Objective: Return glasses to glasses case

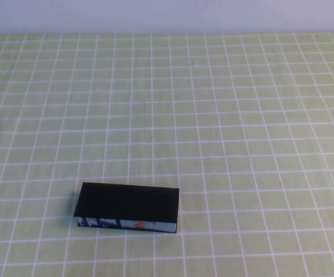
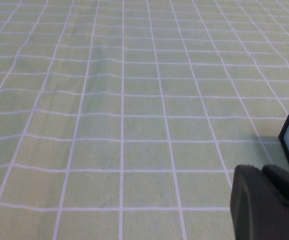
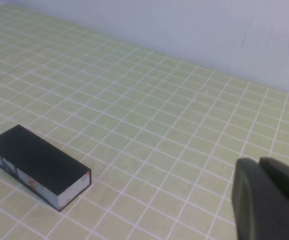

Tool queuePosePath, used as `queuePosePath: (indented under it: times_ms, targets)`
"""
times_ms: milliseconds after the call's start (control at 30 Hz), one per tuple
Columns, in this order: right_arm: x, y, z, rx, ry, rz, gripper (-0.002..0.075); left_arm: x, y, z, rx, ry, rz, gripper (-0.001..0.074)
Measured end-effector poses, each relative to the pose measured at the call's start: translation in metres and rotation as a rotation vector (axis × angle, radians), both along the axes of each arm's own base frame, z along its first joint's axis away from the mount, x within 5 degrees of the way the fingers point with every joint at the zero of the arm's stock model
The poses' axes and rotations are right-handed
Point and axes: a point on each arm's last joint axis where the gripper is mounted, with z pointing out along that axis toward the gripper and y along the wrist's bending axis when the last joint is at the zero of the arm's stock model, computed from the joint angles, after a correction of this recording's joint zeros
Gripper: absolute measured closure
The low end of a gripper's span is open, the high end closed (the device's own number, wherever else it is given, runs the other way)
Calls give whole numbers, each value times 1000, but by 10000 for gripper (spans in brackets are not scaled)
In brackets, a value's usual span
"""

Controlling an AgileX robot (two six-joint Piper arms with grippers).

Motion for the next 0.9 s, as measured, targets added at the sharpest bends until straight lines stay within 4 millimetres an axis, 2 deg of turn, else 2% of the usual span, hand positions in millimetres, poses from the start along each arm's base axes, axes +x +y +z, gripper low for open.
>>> queuePosePath:
  times_ms: [333, 567, 667, 800, 900]
  targets:
    - [-3, -3, 1, 26, -6, -31, 743, 0, 0, 0, 0, -4, 0, 736]
    - [-2, -16, 1, 54, -23, -305, 743, 0, 0, 0, 0, -4, 0, 736]
    - [-4, -22, 1, 105, -105, -439, 743, 0, 0, 0, 0, -4, 0, 736]
    - [-11, -24, -12, 210, -210, -533, 743, 0, 0, 0, 0, -4, 0, 736]
    - [-13, -25, -35, 235, -229, -552, 743, 0, 0, 0, 0, -4, 0, 736]
